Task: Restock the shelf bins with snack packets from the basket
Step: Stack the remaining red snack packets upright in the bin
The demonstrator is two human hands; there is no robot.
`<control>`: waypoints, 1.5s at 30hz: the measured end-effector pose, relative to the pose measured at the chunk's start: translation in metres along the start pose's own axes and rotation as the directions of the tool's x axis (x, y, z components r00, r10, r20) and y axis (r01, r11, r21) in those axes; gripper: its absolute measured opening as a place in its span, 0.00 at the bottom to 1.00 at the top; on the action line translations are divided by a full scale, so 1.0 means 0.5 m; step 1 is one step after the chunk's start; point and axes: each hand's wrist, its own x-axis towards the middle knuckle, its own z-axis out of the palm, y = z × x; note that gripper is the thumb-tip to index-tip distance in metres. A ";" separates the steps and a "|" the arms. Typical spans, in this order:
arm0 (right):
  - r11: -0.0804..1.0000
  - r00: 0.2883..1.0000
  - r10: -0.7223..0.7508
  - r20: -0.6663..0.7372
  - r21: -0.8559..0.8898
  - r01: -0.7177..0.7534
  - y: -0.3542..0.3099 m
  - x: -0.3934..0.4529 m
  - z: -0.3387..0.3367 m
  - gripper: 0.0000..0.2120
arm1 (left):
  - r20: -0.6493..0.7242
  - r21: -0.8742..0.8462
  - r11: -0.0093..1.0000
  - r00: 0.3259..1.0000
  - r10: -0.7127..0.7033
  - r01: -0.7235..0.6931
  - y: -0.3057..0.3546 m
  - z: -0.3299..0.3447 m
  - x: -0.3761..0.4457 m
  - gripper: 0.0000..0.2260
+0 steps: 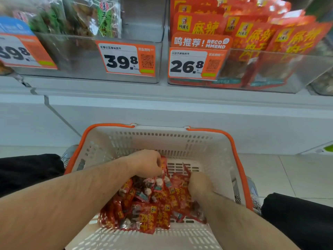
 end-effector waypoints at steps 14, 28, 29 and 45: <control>0.894 0.877 -0.443 -0.183 -0.014 0.449 -0.103 -0.233 -0.313 0.16 | -0.117 -0.979 0.184 0.985 -0.128 -0.093 0.126 -0.004 -0.051 0.14; 0.830 0.656 -0.516 -0.551 -0.133 0.542 -0.016 -0.340 -0.586 0.27 | -0.581 -0.448 0.705 0.779 0.238 -0.550 0.189 -0.153 -0.150 0.05; 0.833 0.648 -0.518 -0.557 -0.158 0.530 -0.015 -0.346 -0.595 0.22 | -0.609 -0.396 0.721 0.750 0.256 -0.568 0.205 -0.167 -0.158 0.06; 0.813 -0.250 -0.119 -0.961 -0.239 0.532 0.119 -0.276 -0.769 0.08 | -0.913 0.275 0.949 0.267 0.307 -0.152 0.292 -0.408 -0.148 0.46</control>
